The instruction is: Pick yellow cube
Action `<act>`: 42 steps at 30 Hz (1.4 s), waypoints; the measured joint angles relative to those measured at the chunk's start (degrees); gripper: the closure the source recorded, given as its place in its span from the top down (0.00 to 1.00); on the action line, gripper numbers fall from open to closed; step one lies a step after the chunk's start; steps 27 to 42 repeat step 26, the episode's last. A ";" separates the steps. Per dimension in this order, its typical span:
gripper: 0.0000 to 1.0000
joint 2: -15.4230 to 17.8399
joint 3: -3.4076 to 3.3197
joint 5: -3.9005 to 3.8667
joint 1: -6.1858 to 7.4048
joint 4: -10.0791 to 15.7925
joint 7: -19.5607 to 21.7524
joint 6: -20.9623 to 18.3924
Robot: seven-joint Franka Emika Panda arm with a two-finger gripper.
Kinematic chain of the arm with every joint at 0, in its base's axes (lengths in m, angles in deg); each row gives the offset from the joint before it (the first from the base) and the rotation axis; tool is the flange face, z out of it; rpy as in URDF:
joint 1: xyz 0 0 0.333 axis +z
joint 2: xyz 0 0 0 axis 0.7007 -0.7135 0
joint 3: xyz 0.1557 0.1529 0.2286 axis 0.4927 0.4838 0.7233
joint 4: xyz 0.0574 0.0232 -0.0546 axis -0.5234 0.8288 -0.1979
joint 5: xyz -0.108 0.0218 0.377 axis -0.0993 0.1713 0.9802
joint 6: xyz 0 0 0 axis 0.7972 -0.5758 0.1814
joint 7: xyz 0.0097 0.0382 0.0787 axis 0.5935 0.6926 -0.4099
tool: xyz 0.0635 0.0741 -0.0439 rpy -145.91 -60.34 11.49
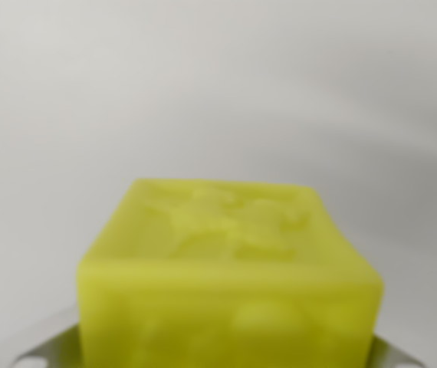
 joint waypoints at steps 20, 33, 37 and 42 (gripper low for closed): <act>0.00 3.62 0.00 -0.19 0.00 -2.31 0.14 -5.95; 0.00 3.63 0.00 -0.19 0.00 -2.32 0.14 -5.95; 0.00 3.63 0.00 -0.19 0.00 -2.32 0.14 -5.95; 0.00 3.63 0.00 -0.19 0.00 -2.32 0.14 -5.95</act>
